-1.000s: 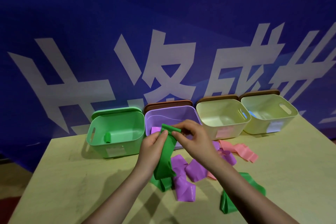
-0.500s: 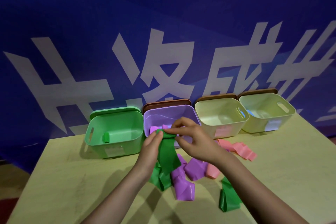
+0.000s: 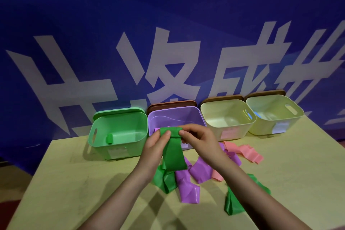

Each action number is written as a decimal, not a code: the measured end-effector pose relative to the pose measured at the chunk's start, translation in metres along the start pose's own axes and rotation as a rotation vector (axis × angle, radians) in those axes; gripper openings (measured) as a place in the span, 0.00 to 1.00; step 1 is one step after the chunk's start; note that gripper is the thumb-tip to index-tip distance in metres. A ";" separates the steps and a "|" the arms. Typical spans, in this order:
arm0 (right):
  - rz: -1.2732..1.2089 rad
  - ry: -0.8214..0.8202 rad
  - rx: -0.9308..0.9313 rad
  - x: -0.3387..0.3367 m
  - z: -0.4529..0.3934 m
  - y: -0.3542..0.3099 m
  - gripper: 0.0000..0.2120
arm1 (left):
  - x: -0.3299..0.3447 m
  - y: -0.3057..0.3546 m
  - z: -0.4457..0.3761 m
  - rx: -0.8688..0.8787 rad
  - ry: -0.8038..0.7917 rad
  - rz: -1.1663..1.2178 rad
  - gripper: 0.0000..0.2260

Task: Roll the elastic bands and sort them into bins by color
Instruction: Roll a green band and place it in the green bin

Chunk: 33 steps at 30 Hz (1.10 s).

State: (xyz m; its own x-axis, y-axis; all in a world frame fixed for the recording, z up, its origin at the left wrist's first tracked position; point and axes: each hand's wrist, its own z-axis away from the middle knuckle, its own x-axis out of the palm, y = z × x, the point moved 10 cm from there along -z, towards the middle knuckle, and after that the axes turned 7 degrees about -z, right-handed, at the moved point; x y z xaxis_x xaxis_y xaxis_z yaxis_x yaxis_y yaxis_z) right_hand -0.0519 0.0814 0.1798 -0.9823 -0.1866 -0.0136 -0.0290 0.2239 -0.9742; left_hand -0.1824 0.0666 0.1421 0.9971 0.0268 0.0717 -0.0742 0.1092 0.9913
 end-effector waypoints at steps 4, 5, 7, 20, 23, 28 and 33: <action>-0.020 -0.023 0.016 0.003 -0.001 -0.001 0.08 | 0.000 0.014 0.001 0.103 0.003 -0.086 0.08; -0.047 -0.032 0.032 0.004 -0.001 -0.001 0.04 | 0.002 0.018 0.002 0.120 -0.004 -0.099 0.08; -0.065 -0.035 0.054 0.005 -0.002 0.002 0.03 | 0.006 0.024 0.004 0.143 -0.025 -0.121 0.09; 0.198 0.054 -0.116 0.011 0.002 -0.017 0.06 | -0.002 0.051 0.011 0.518 0.110 -0.473 0.20; 0.090 0.046 -0.081 0.012 -0.001 -0.013 0.02 | -0.005 0.044 0.008 0.362 0.081 -0.212 0.22; -0.007 0.009 -0.035 0.012 -0.008 -0.007 0.02 | -0.005 0.010 0.008 0.012 0.056 0.114 0.16; 0.160 0.103 -0.149 0.000 -0.010 -0.013 0.06 | 0.000 -0.006 0.006 -0.111 0.036 0.112 0.12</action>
State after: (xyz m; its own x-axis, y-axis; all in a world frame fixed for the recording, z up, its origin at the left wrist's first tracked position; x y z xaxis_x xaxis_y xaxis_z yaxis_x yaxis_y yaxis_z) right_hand -0.0529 0.0878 0.1948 -0.9900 -0.0403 -0.1350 0.1095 0.3832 -0.9172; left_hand -0.1819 0.0601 0.1366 0.9813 0.0802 0.1751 -0.1884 0.2122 0.9589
